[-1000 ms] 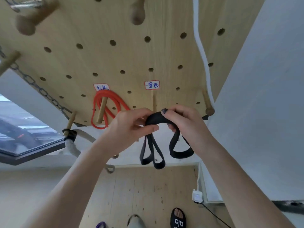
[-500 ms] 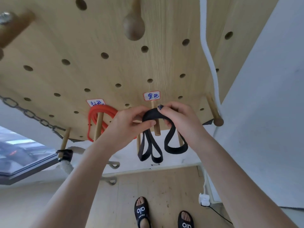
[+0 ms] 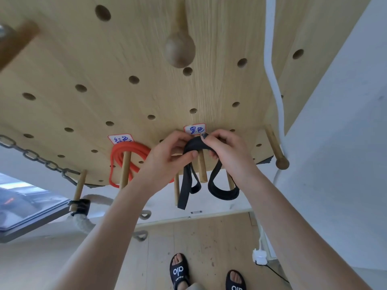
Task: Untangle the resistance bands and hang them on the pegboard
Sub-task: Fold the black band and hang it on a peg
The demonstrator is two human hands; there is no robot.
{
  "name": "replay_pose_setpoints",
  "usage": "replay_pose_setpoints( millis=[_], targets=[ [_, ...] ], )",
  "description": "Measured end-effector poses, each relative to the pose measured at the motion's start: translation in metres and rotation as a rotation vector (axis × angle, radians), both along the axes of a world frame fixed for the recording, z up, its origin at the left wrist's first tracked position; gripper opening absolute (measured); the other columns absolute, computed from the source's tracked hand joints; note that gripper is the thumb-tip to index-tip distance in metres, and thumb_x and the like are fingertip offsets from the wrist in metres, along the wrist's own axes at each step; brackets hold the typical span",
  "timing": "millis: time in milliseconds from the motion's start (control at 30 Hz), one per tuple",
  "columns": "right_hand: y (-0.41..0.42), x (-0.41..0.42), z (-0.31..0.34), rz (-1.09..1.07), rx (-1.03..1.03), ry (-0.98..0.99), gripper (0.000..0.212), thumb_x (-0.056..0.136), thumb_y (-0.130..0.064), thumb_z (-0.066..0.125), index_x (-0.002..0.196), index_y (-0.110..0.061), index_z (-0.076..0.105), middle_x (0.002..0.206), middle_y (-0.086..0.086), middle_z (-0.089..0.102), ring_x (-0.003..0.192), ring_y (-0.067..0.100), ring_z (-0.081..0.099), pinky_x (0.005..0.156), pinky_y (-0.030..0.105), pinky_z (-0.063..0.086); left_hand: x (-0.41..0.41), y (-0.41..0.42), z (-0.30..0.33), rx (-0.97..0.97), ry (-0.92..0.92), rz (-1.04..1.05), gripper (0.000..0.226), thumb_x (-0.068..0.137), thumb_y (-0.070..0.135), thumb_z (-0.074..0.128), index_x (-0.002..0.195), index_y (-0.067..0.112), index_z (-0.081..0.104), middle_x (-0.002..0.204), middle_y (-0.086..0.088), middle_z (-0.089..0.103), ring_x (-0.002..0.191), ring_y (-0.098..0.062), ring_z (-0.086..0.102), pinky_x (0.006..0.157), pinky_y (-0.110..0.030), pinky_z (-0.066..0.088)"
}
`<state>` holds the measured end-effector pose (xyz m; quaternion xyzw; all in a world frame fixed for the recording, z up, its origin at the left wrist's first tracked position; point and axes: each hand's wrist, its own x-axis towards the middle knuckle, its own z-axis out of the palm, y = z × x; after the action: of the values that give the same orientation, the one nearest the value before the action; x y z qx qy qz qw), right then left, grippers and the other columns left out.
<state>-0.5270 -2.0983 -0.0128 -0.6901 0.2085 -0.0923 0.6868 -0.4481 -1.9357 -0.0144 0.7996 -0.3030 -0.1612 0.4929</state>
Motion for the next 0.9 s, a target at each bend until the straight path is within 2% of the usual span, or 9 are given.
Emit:
replay_pose_setpoints(
  millis=[200,300,367,467,567,633,700,800,900],
  targets=[
    [0.002,0.004,0.0,-0.027,0.011,0.001,0.023,0.097,-0.024,0.064,0.08,-0.01,0.065,0.057,-0.012,0.052,0.055,0.0,0.05,0.057,0.009,0.038,-0.007,0.003,-0.022,0.029,0.072,0.022,0.01,0.102,0.016,0.061,0.111,0.014,0.062,0.102,0.011,0.073,0.103,-0.001,0.07,0.085,-0.012,0.051],
    [0.0,0.005,0.0,-0.018,0.004,0.007,0.022,0.097,-0.023,0.063,0.079,-0.011,0.065,0.057,-0.012,0.052,0.055,-0.001,0.05,0.057,0.008,0.038,-0.01,0.005,-0.041,0.165,0.091,-0.009,0.015,0.099,0.017,0.065,0.113,0.014,0.059,0.098,0.012,0.071,0.092,0.011,0.066,0.077,-0.008,0.047],
    [0.001,0.005,0.0,-0.013,0.002,0.007,0.022,0.098,-0.023,0.063,0.078,-0.012,0.065,0.056,-0.013,0.052,0.055,-0.002,0.051,0.057,0.007,0.038,-0.015,0.009,-0.058,0.271,0.067,-0.021,0.015,0.096,0.013,0.067,0.108,0.016,0.059,0.091,0.011,0.067,0.083,0.012,0.062,0.071,-0.007,0.045],
    [0.001,0.006,-0.001,-0.012,-0.003,0.009,0.022,0.098,-0.025,0.063,0.081,-0.012,0.066,0.056,-0.016,0.053,0.055,-0.003,0.052,0.057,0.009,0.039,-0.017,0.015,-0.082,0.419,-0.109,-0.029,0.019,0.095,0.023,0.07,0.096,0.012,0.054,0.079,-0.002,0.057,0.068,-0.006,0.053,0.062,-0.018,0.039],
    [0.001,0.006,-0.001,-0.013,-0.004,0.013,0.021,0.098,-0.025,0.063,0.082,-0.011,0.067,0.055,-0.017,0.053,0.055,-0.003,0.052,0.058,0.01,0.039,-0.01,0.016,-0.089,0.554,-0.365,-0.092,0.035,0.092,0.043,0.068,0.11,0.014,0.059,0.095,-0.003,0.061,0.077,-0.023,0.06,0.066,-0.037,0.052],
    [0.001,0.006,0.0,-0.021,0.005,0.009,0.022,0.098,-0.023,0.063,0.079,-0.012,0.065,0.055,-0.017,0.053,0.054,-0.002,0.051,0.058,0.009,0.038,-0.007,0.013,-0.085,0.531,-0.353,-0.098,0.033,0.091,0.041,0.071,0.106,0.014,0.062,0.09,-0.002,0.061,0.075,-0.025,0.059,0.065,-0.038,0.05],
    [0.002,0.007,0.001,-0.023,0.014,0.004,0.023,0.098,-0.022,0.063,0.078,-0.012,0.064,0.054,-0.017,0.053,0.054,-0.002,0.051,0.057,0.008,0.038,-0.004,0.009,-0.082,0.504,-0.286,-0.073,0.025,0.09,0.035,0.075,0.092,0.015,0.06,0.074,0.003,0.056,0.066,-0.022,0.054,0.059,-0.028,0.04],
    [0.002,0.006,0.0,-0.032,0.008,0.007,0.023,0.097,-0.024,0.064,0.078,-0.011,0.064,0.057,-0.012,0.052,0.054,-0.001,0.05,0.056,0.009,0.038,0.003,0.004,-0.084,0.493,-0.245,0.004,0.037,0.088,0.029,0.079,0.076,0.027,0.044,0.062,0.006,0.051,0.058,-0.02,0.058,0.054,-0.023,0.035],
    [0.003,0.005,0.0,-0.044,0.023,-0.003,0.024,0.097,-0.023,0.065,0.078,-0.01,0.063,0.058,-0.009,0.051,0.053,-0.002,0.05,0.056,0.008,0.038,0.002,0.0,-0.089,0.47,-0.25,0.007,0.024,0.087,0.03,0.079,0.091,0.023,0.056,0.07,-0.003,0.063,0.064,-0.023,0.064,0.06,-0.031,0.047]
  ],
)
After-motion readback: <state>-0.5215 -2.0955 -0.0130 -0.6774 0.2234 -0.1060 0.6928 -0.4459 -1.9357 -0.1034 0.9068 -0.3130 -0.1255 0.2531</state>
